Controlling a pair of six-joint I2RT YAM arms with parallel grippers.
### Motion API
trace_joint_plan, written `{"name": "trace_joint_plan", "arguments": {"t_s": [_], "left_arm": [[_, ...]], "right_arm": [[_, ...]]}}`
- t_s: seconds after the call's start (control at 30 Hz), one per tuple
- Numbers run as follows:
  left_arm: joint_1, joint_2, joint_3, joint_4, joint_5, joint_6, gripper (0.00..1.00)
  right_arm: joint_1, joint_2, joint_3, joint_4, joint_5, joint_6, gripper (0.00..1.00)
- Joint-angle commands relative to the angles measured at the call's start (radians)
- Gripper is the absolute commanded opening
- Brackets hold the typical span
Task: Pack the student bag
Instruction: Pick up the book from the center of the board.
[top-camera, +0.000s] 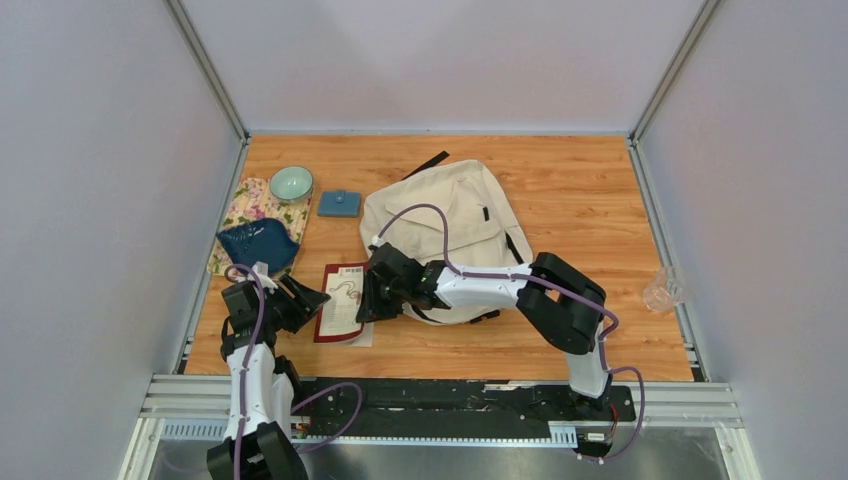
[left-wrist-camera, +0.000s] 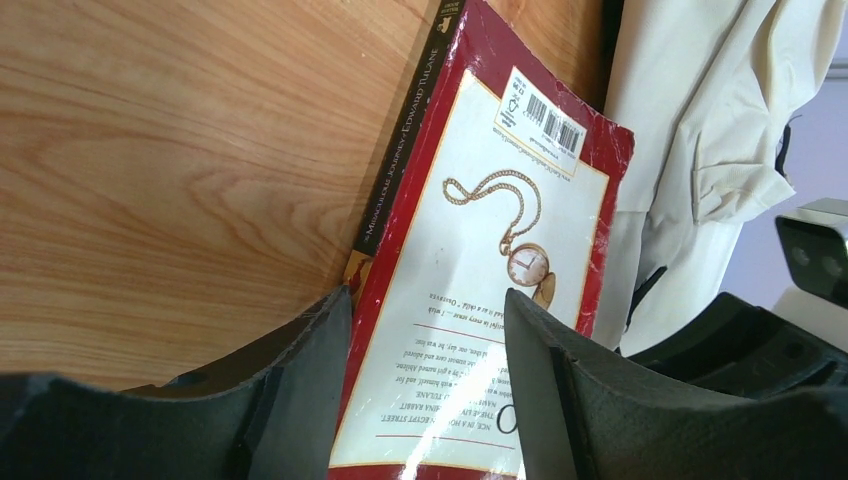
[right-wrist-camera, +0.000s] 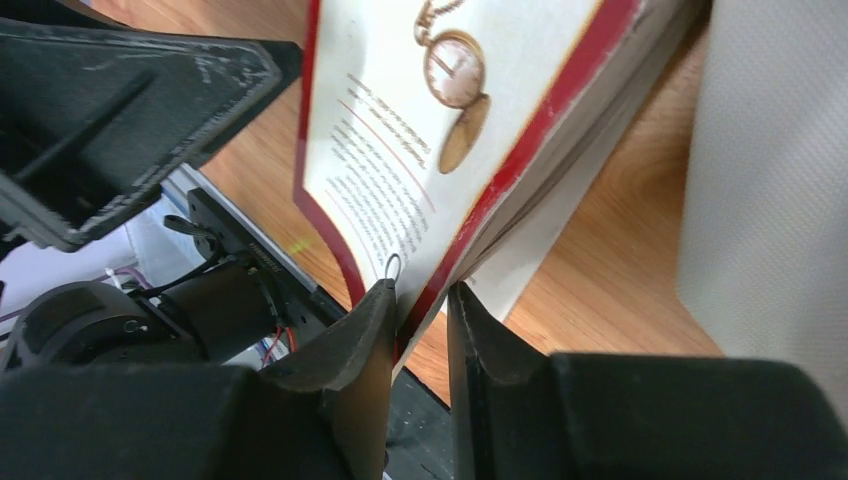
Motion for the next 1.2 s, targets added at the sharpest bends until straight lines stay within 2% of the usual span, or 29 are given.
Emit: {"name": "trace_joint_plan", "arguments": {"t_s": [0.0, 0.17, 0.33, 0.43, 0.5, 0.57, 0.6, 0.73, 0.9, 0.93, 1.03, 1.17], "left_arm": [[-0.003, -0.005, -0.013, -0.014, 0.114, -0.037, 0.64], [-0.003, -0.007, -0.015, -0.013, 0.124, -0.037, 0.63], [-0.003, -0.005, -0.016, -0.007, 0.127, -0.040, 0.62], [-0.003, -0.007, -0.018, -0.005, 0.127, -0.040, 0.62], [-0.002, -0.007, -0.019, -0.004, 0.127, -0.042, 0.62], [-0.003, -0.007, -0.018, -0.004, 0.127, -0.040, 0.62], [-0.003, -0.008, -0.016, -0.005, 0.127, -0.037, 0.62], [-0.002, -0.031, 0.011, -0.048, 0.112, -0.019, 0.65], [-0.003, -0.050, 0.122, -0.140, 0.043, 0.021, 0.69], [-0.003, -0.051, 0.134, -0.143, 0.039, 0.024, 0.74], [-0.003, -0.037, 0.191, -0.139, 0.020, 0.035, 0.76], [-0.003, 0.041, 0.299, -0.137, 0.075, 0.026, 0.78]], "right_arm": [[0.009, -0.035, 0.021, 0.147, 0.008, 0.034, 0.26], [0.009, 0.004, 0.026, 0.159, -0.010, 0.064, 0.36], [0.006, 0.022, 0.038, 0.129, 0.002, 0.073, 0.36], [0.006, 0.025, 0.048, 0.089, 0.024, 0.064, 0.33], [0.006, 0.021, 0.038, 0.089, 0.028, 0.063, 0.27], [0.003, 0.016, 0.034, 0.102, 0.018, 0.058, 0.06], [0.004, 0.014, 0.031, 0.110, 0.010, 0.048, 0.00], [0.004, -0.013, 0.009, 0.157, -0.022, 0.015, 0.00], [-0.002, -0.096, -0.060, 0.248, -0.082, -0.006, 0.00], [-0.002, -0.108, -0.075, 0.269, -0.090, -0.012, 0.00], [-0.004, -0.170, -0.094, 0.276, -0.113, -0.032, 0.00], [-0.005, -0.269, -0.112, 0.219, -0.061, -0.084, 0.00]]}}
